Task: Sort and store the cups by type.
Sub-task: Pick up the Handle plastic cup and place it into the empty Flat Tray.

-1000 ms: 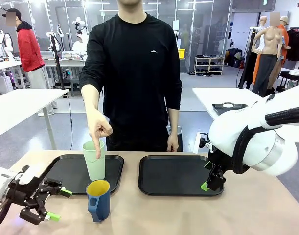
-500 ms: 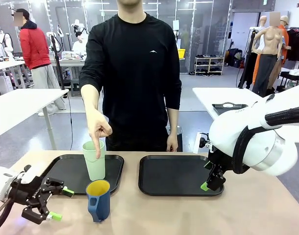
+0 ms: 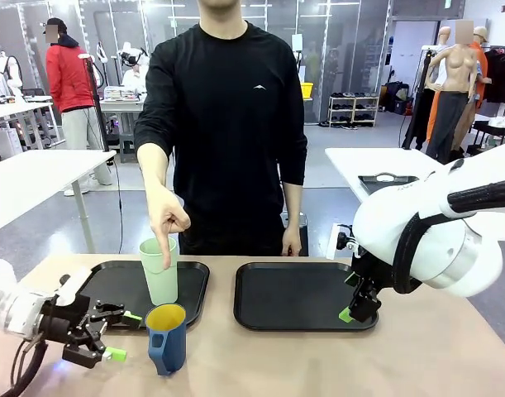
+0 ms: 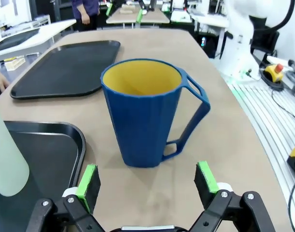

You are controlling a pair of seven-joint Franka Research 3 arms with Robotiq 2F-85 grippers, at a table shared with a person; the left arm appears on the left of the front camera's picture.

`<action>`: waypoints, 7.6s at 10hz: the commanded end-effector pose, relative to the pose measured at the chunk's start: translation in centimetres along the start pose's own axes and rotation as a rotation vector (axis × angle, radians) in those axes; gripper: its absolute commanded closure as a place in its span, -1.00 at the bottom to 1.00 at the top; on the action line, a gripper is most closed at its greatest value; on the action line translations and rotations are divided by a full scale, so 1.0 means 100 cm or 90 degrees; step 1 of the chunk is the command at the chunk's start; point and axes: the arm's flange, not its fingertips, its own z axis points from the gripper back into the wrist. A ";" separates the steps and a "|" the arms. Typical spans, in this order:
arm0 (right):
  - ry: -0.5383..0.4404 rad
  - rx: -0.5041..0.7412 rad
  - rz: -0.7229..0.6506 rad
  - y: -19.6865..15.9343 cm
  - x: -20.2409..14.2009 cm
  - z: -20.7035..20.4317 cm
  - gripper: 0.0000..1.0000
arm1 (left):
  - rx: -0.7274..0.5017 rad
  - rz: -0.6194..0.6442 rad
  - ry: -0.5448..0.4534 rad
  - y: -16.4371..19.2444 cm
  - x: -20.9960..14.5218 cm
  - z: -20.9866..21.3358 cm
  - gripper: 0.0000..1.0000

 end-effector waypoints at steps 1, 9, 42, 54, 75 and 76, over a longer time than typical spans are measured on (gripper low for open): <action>-0.014 -0.006 0.004 0.000 -0.001 -0.003 -1.00 | -0.004 -0.017 -0.050 0.008 -0.007 -0.009 -1.00; -0.014 -0.006 0.004 0.000 -0.001 -0.003 -1.00 | -0.025 -0.034 -0.091 0.013 -0.014 -0.047 -1.00; -0.014 -0.006 0.004 0.000 -0.001 -0.003 -1.00 | -0.088 -0.036 -0.145 0.020 0.001 -0.095 -0.60; -0.014 -0.006 0.004 0.000 -0.001 -0.003 -1.00 | -0.070 -0.013 -0.158 -0.003 0.049 -0.121 0.78; -0.014 -0.006 0.004 0.000 -0.001 -0.003 -1.00 | -0.015 -0.054 -0.271 0.026 0.104 -0.277 -0.55; -0.014 -0.006 0.004 0.000 -0.001 -0.003 -1.00 | 0.008 -0.065 -0.267 0.031 0.108 -0.288 -0.55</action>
